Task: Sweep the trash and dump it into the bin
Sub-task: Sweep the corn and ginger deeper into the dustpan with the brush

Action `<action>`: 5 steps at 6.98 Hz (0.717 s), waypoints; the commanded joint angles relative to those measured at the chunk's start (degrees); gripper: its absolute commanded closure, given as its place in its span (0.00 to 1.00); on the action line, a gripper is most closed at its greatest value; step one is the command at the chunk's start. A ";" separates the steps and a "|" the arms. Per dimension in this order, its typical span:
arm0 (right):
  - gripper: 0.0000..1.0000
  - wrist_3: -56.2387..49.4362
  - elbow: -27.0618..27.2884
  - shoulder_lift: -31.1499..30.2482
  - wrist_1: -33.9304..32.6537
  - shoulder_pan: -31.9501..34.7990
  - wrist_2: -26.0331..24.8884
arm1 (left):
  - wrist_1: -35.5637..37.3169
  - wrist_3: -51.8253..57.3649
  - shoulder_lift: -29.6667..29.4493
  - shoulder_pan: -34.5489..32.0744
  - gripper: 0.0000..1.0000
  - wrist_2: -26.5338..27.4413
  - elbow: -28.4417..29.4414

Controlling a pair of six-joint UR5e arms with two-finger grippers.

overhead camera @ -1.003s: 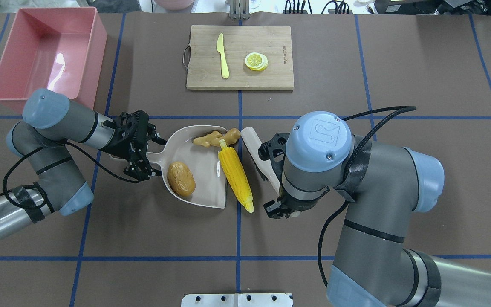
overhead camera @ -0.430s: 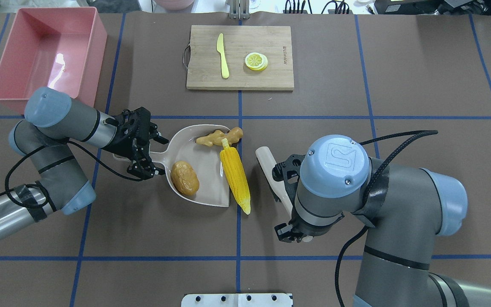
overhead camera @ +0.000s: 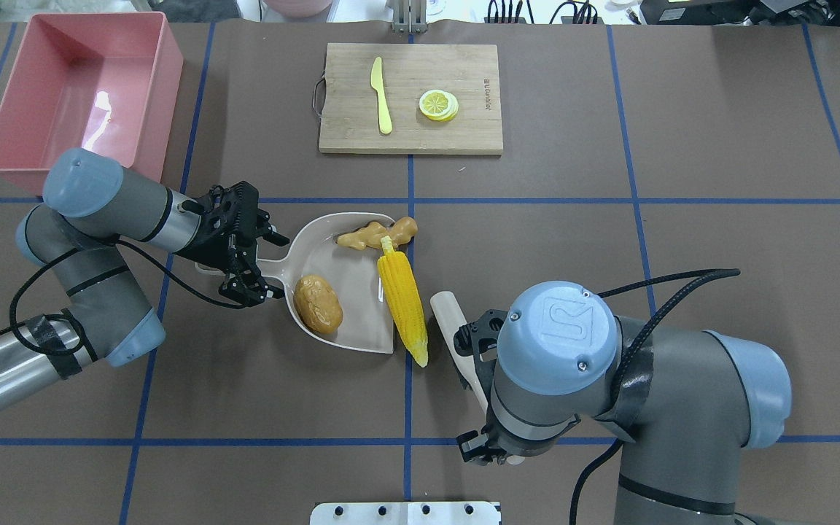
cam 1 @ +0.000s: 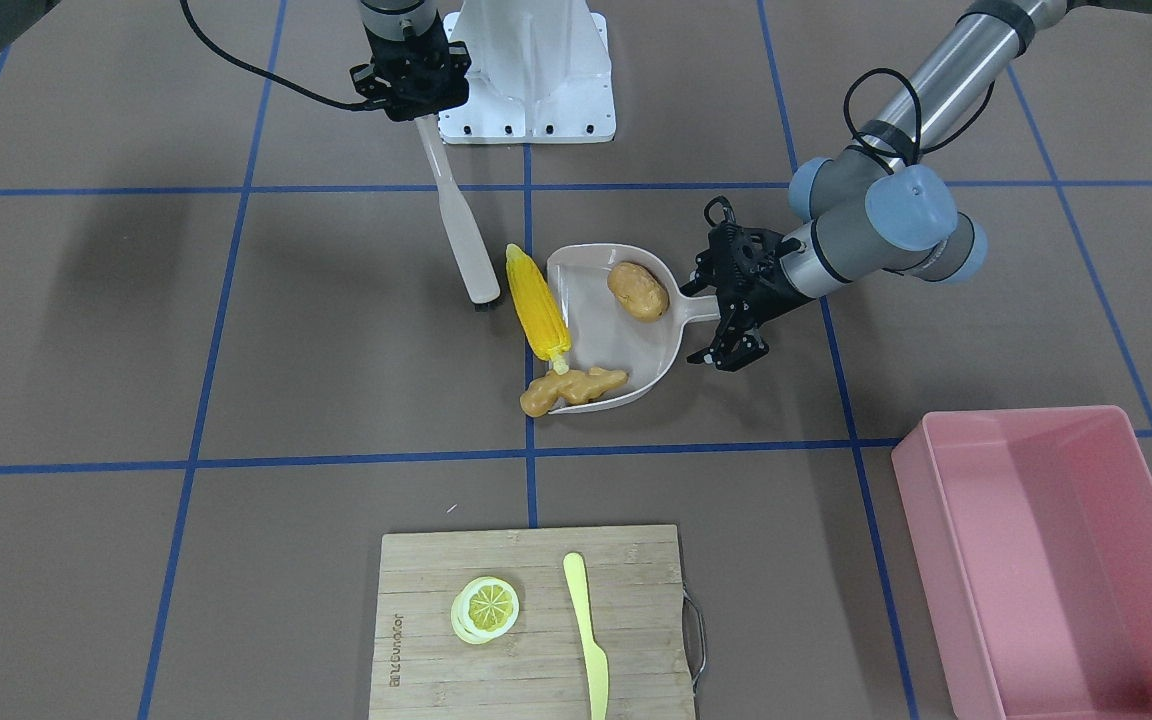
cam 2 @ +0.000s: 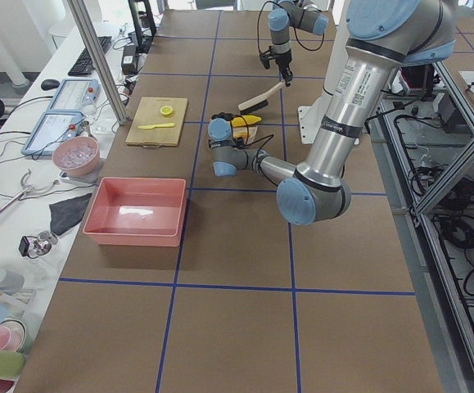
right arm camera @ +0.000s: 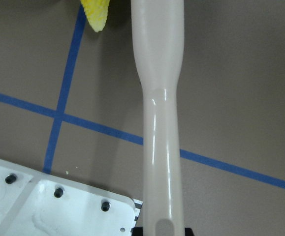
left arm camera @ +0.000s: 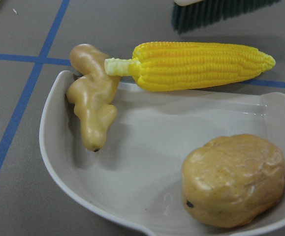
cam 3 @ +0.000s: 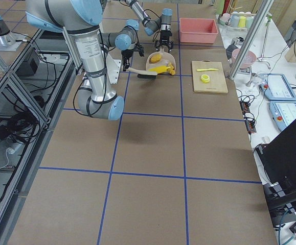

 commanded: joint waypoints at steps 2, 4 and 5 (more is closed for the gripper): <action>1.00 0.44 -4.24 5.75 0.10 -1.20 -0.11 | 0.09 -0.07 -0.02 0.00 0.04 0.01 0.00; 1.00 0.35 -10.66 11.38 0.18 -0.76 -0.28 | 0.18 0.10 -0.02 0.00 0.04 0.01 0.09; 1.00 0.35 -11.12 12.45 0.18 0.02 -0.02 | 0.18 0.10 -0.02 0.00 0.04 0.01 0.09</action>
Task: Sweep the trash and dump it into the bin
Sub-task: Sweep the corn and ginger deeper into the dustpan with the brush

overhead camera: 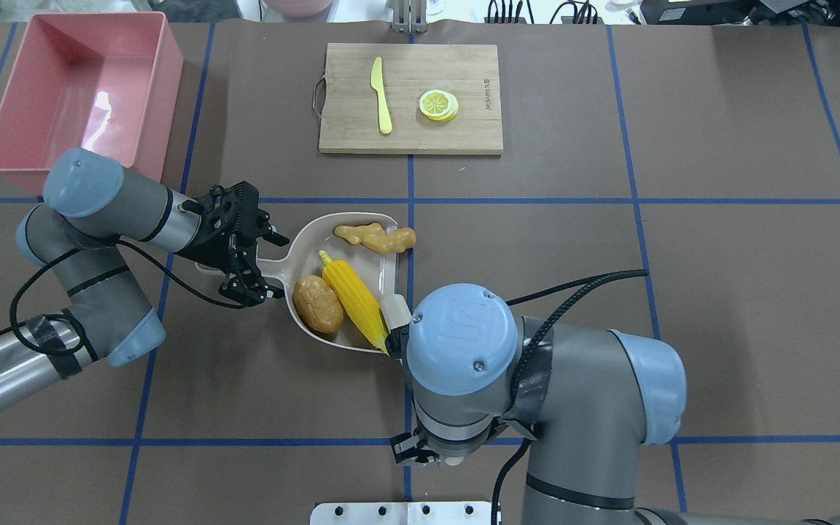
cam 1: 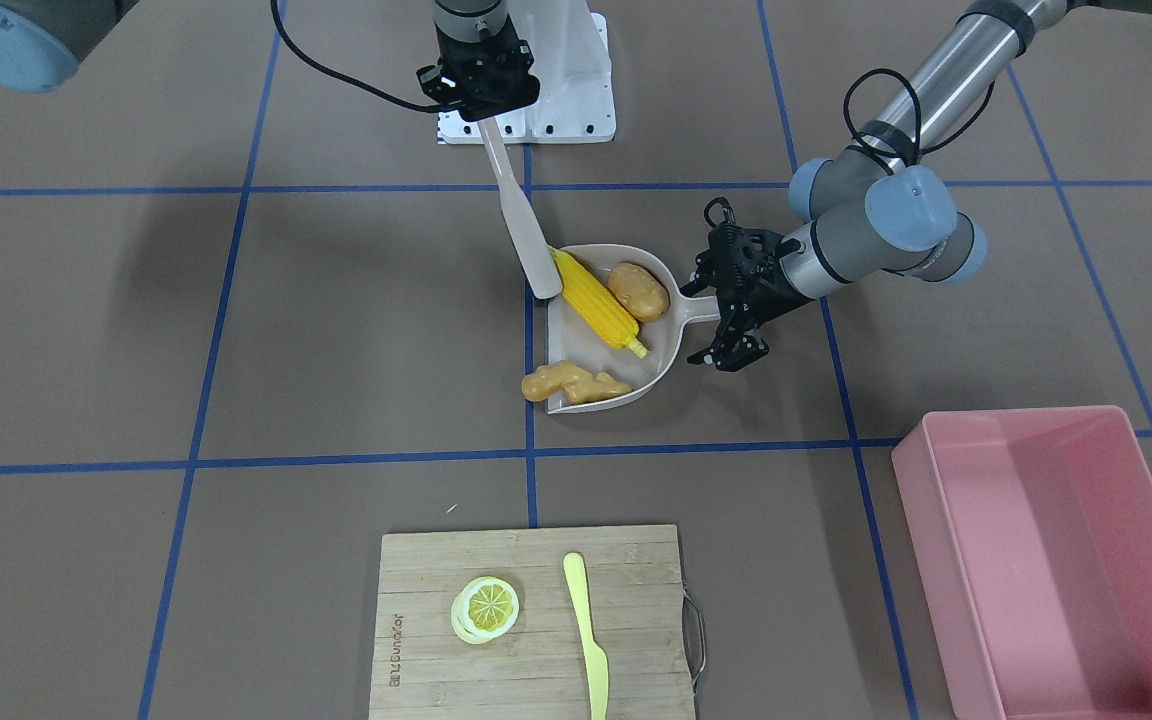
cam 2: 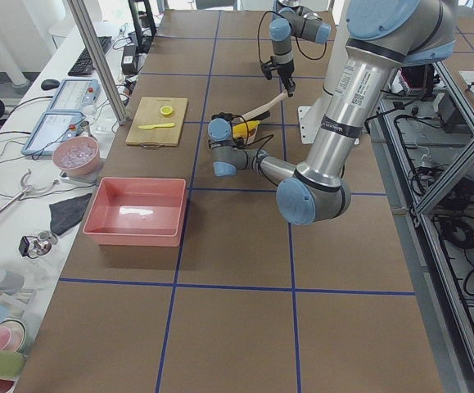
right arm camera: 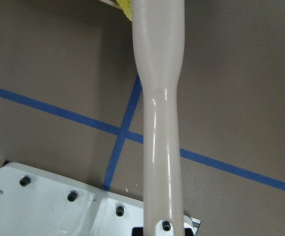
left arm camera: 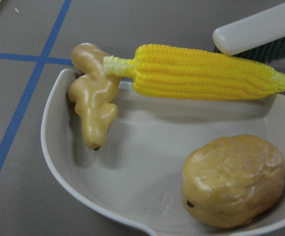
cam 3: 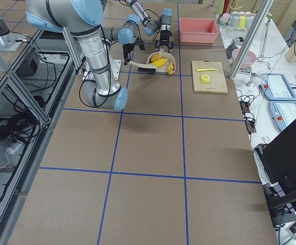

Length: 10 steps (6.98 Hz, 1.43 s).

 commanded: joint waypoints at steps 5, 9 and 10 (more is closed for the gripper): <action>1.00 -4.06 3.94 2.14 -8.82 9.14 4.84 | 0.03 0.02 0.00 0.00 0.04 0.00 0.02; 1.00 -13.12 3.03 -1.55 -10.26 14.08 3.62 | 0.03 0.02 0.00 0.09 0.04 0.00 -0.07; 1.00 -12.95 -1.88 -0.42 -5.64 14.17 3.53 | 0.03 0.02 0.00 0.00 0.04 0.09 0.01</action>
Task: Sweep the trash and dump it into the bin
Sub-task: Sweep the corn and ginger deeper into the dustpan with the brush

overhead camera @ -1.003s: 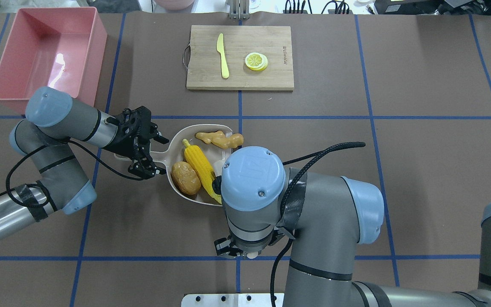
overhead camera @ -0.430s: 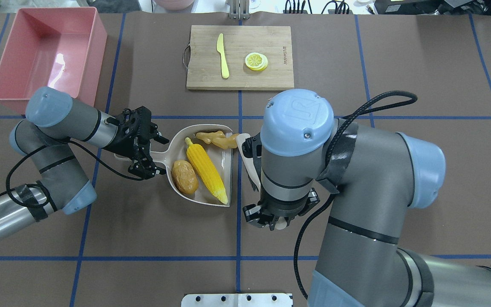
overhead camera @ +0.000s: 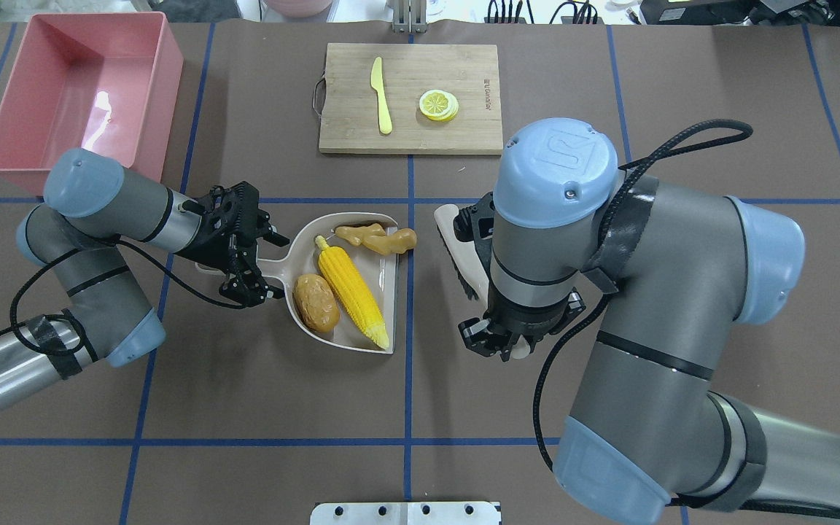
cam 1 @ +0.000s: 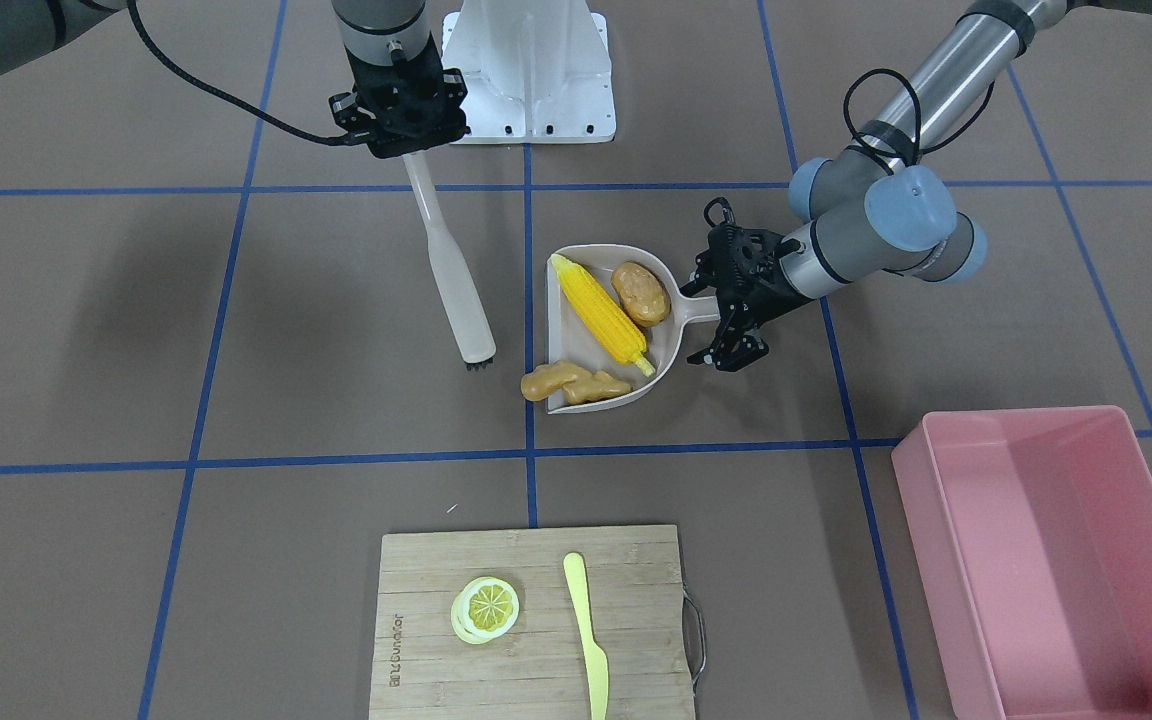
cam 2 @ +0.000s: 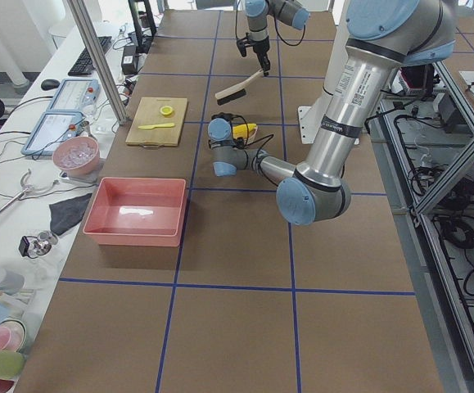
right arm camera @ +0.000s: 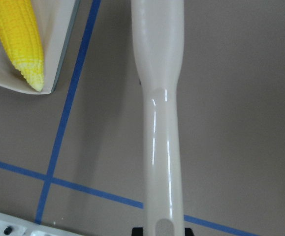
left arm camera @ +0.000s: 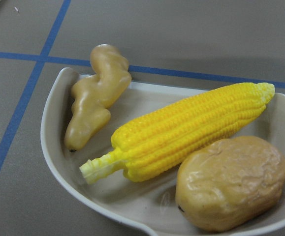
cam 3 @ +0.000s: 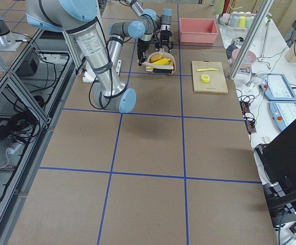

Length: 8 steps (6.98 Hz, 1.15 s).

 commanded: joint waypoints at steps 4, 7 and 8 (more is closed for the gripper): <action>1.00 0.32 -11.10 2.53 8.91 -0.08 -0.25 | 0.00 0.00 0.00 -0.03 0.04 -0.02 -0.04; 1.00 4.71 -11.20 5.43 9.63 -2.62 0.36 | 0.09 0.00 -0.09 -0.03 0.04 0.07 0.05; 1.00 6.99 -11.55 6.56 9.63 -4.37 0.01 | 0.09 0.00 -0.09 -0.03 0.04 0.07 0.05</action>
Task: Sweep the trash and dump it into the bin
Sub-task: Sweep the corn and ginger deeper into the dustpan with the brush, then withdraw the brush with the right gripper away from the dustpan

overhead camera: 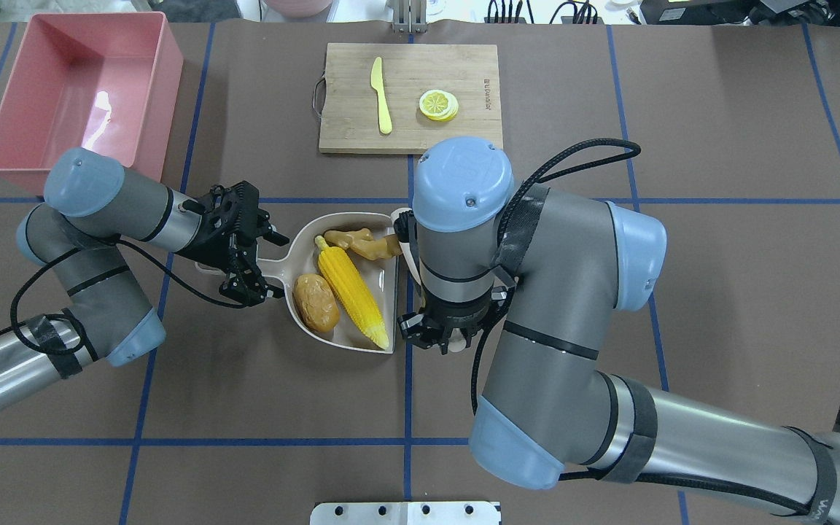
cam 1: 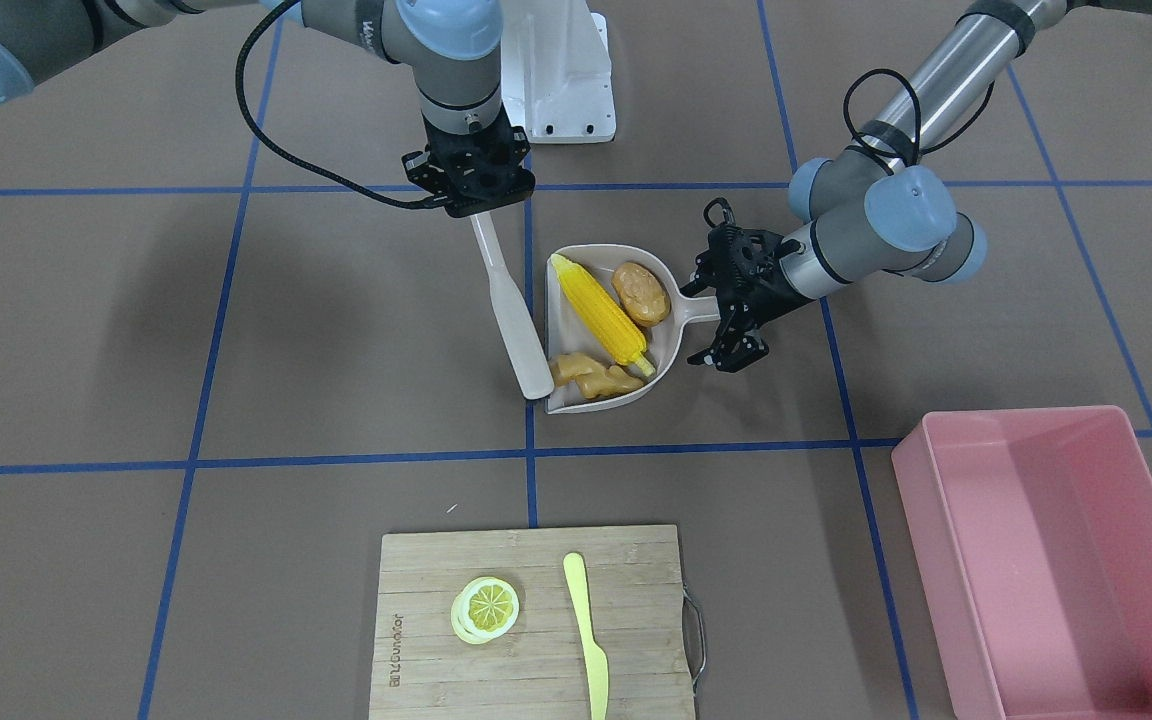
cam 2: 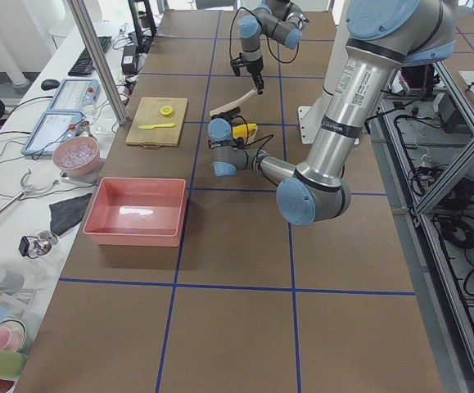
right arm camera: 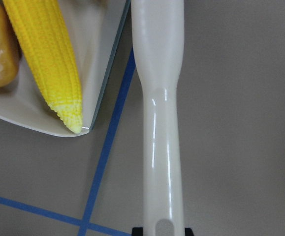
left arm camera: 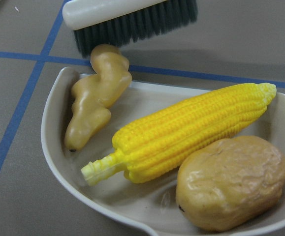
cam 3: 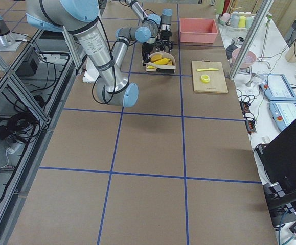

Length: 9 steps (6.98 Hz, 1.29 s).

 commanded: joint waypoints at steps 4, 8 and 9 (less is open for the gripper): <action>1.00 2.49 -0.55 2.80 -0.05 -1.33 0.57 | 0.18 0.00 -0.03 0.00 0.04 0.01 0.00; 1.00 -10.93 14.77 -8.93 -10.74 8.93 2.77 | 0.18 0.00 -0.03 0.00 0.04 0.01 -0.09; 1.00 -12.79 19.62 -14.11 -11.82 12.18 2.77 | 0.18 0.00 -0.03 0.00 0.04 0.01 -0.09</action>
